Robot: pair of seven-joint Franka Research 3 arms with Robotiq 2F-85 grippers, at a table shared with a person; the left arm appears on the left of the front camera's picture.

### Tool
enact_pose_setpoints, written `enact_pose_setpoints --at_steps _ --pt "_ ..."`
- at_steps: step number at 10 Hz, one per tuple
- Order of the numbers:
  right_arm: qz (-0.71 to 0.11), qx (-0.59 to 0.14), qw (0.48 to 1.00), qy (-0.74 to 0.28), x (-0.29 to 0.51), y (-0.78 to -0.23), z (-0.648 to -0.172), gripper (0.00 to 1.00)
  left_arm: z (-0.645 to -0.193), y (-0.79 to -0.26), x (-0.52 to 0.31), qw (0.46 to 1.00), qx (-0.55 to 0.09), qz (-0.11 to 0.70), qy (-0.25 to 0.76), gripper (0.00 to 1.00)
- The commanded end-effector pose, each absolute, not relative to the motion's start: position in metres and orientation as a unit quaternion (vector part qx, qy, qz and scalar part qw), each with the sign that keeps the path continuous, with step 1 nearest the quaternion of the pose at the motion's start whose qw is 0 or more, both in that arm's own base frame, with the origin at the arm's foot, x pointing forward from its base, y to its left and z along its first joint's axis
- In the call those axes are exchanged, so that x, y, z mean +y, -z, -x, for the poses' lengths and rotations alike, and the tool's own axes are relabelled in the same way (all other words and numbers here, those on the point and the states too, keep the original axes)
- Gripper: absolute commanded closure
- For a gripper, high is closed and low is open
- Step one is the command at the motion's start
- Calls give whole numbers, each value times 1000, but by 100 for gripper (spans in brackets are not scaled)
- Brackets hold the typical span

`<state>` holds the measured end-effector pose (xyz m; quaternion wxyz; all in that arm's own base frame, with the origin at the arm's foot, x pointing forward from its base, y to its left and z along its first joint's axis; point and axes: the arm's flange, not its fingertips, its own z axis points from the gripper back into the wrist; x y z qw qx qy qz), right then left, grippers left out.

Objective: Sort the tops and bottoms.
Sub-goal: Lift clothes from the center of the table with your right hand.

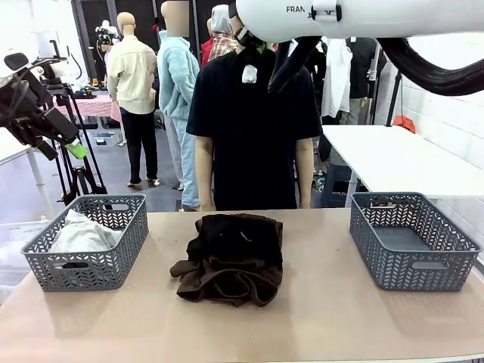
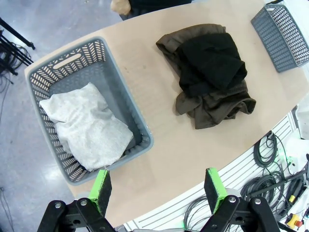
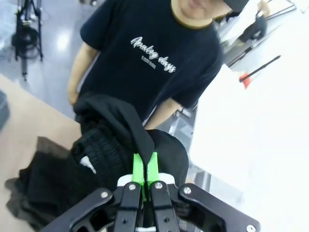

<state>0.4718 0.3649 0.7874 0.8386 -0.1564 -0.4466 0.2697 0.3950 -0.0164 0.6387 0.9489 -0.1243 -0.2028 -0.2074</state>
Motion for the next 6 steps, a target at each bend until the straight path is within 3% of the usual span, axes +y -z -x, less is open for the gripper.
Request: enact_pose_setpoints --at_steps 1,6 --pt "178 -467 830 -248 376 -802 -472 100 -395 -639 -16 949 -204 124 205 0" --pt "163 -457 833 -268 367 -793 -470 100 -395 -639 -16 949 -204 124 205 0"
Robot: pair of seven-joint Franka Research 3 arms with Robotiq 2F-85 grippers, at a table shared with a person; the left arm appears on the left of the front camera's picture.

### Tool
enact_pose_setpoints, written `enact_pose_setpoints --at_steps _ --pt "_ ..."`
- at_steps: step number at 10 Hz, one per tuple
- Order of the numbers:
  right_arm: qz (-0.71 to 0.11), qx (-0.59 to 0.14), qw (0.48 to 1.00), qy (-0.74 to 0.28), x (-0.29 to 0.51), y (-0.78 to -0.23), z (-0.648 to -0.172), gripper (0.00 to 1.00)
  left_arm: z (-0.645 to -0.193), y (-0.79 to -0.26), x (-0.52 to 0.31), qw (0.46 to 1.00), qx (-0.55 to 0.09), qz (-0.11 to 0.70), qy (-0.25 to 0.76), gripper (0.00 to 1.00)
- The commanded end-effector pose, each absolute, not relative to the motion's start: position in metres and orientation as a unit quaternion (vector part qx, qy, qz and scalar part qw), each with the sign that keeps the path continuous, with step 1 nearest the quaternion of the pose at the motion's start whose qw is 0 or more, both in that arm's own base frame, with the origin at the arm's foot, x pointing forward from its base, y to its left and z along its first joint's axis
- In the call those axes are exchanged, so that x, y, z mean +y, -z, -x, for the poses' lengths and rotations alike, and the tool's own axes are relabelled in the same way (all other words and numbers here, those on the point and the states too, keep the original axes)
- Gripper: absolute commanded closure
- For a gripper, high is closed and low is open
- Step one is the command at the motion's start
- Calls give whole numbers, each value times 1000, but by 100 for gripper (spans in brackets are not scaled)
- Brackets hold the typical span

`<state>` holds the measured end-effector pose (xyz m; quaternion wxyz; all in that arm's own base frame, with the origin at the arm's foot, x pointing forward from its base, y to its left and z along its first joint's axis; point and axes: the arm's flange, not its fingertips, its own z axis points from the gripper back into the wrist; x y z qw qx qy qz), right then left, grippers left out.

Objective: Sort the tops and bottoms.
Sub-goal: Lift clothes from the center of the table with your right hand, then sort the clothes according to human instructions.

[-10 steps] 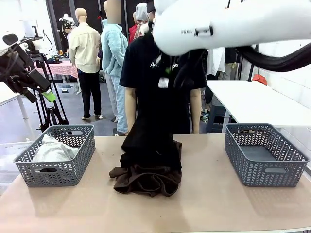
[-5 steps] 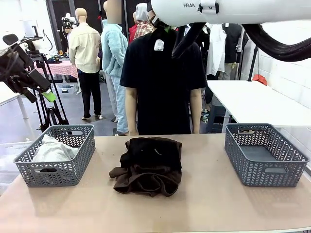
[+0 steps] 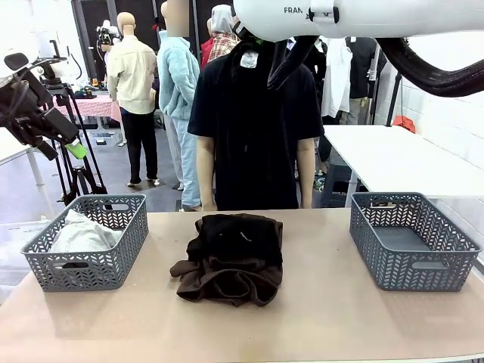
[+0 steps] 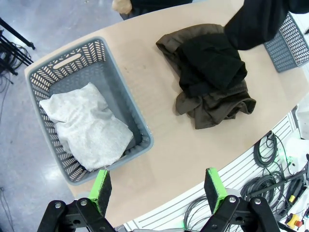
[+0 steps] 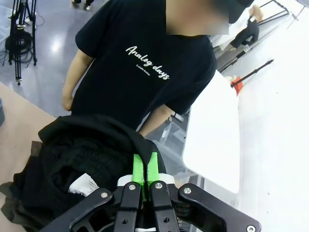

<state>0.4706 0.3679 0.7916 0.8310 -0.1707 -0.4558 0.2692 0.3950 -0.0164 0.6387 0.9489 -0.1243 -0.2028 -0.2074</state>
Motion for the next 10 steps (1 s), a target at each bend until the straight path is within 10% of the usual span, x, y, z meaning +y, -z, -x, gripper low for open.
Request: enact_pose_setpoints --at_steps 1,10 --pt "163 -457 833 -268 367 -793 -470 100 -395 -639 -16 949 -204 124 205 0" --pt "163 -457 833 -268 367 -793 -470 100 -395 -639 -16 949 -204 124 205 0"
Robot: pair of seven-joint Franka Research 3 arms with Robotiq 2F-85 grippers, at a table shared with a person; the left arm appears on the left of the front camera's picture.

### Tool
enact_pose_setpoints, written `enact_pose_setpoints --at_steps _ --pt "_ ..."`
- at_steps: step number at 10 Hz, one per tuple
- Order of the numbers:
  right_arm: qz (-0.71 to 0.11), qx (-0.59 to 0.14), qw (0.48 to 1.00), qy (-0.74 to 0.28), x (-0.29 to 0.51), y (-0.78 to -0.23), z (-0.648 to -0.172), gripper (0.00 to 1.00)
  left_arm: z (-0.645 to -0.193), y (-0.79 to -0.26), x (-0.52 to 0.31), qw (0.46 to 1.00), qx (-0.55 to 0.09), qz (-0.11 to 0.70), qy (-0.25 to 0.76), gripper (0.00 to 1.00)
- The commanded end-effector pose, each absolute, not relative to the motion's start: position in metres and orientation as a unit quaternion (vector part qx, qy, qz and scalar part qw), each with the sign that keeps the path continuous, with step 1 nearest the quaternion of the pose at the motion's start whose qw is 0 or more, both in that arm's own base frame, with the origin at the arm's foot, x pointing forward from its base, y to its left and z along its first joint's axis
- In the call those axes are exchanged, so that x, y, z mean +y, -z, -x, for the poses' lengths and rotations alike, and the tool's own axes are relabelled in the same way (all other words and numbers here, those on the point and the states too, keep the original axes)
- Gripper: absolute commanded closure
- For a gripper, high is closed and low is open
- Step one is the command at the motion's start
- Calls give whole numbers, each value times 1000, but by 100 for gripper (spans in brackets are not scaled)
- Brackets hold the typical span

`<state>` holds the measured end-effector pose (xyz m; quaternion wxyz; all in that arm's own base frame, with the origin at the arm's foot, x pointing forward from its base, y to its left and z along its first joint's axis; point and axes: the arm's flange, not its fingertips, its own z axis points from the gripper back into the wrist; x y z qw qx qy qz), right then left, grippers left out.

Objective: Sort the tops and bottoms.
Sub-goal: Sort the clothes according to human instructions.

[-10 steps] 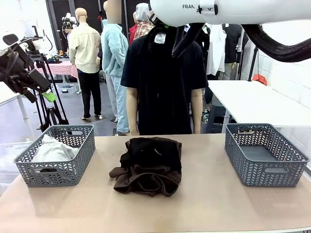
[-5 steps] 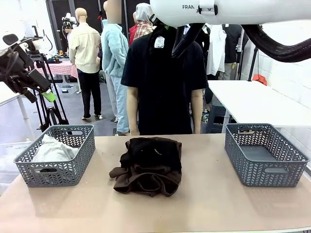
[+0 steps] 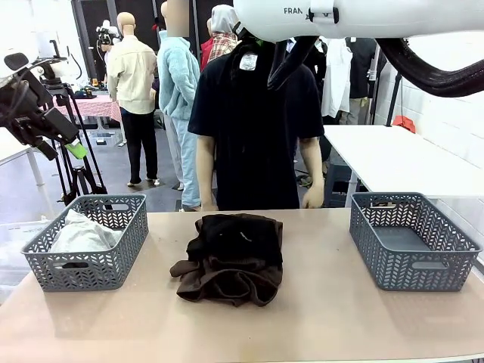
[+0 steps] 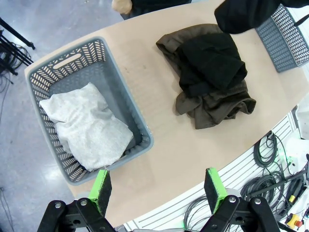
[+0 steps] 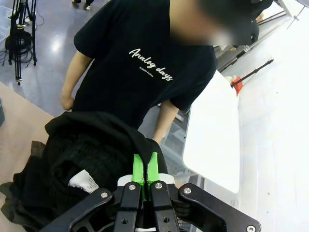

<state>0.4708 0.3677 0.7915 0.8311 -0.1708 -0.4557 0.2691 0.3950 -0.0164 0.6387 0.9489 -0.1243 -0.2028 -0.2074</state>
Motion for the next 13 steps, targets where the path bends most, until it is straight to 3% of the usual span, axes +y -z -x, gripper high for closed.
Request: enact_pose_setpoints --at_steps 1,13 --pt "163 -457 833 -268 367 -793 -470 100 -395 -639 -16 949 -204 124 205 0" --pt "163 -457 833 -268 367 -793 -470 100 -395 -639 -16 949 -204 124 205 0"
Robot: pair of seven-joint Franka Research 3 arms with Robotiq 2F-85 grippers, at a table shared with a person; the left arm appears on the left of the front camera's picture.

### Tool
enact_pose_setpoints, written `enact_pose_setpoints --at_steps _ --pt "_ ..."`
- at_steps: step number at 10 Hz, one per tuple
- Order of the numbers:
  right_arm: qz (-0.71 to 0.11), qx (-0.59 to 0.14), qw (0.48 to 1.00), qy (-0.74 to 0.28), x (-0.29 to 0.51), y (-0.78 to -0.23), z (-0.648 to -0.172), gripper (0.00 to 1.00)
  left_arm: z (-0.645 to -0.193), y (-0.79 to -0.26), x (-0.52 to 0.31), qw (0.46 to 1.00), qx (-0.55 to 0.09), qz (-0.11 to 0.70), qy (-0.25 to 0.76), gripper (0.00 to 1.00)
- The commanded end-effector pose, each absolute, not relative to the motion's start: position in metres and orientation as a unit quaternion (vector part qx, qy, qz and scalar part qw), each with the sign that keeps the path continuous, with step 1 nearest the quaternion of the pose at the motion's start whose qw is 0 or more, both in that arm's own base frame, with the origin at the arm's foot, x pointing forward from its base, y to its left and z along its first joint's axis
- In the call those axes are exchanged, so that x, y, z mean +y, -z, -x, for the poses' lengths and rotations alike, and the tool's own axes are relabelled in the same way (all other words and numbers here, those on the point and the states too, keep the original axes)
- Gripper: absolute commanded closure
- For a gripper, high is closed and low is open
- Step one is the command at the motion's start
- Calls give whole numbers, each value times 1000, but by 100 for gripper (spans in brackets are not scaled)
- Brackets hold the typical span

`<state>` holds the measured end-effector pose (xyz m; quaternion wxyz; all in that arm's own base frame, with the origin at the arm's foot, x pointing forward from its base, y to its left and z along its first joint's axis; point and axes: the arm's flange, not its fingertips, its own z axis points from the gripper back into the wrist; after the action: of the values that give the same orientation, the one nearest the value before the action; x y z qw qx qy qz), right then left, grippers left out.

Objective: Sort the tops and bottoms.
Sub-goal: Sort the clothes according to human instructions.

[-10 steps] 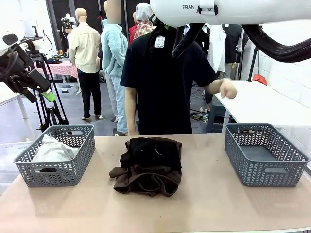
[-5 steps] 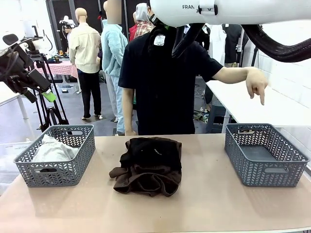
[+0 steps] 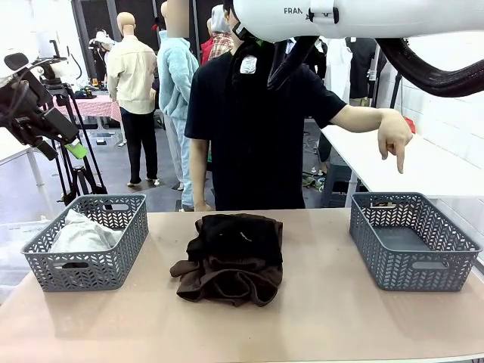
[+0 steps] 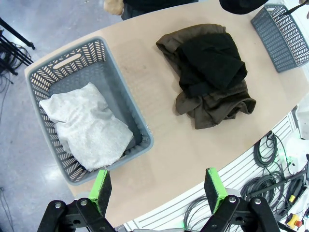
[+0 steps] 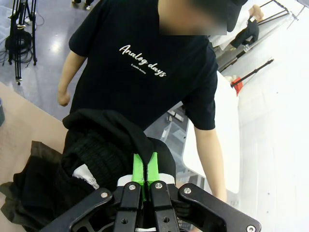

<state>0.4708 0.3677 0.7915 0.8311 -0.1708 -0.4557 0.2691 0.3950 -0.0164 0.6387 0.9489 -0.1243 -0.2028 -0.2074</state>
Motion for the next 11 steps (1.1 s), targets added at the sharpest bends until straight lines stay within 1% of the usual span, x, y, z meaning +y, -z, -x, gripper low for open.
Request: enact_pose_setpoints --at_steps 1,5,6,9,11 --pt "163 -457 833 -268 367 -793 -470 100 -395 -639 -16 949 -204 124 205 0" --pt "171 -456 831 -269 368 -791 -471 100 -395 -639 -16 949 -204 124 205 0" --pt "168 -457 835 -256 351 -807 -462 100 -395 -639 -16 949 -204 124 205 0" --pt "158 -455 864 -150 258 -837 -437 100 -395 -639 -16 949 -204 124 205 0" --pt "160 -401 893 -125 209 -822 -421 100 -395 -639 -16 949 -204 124 205 0"
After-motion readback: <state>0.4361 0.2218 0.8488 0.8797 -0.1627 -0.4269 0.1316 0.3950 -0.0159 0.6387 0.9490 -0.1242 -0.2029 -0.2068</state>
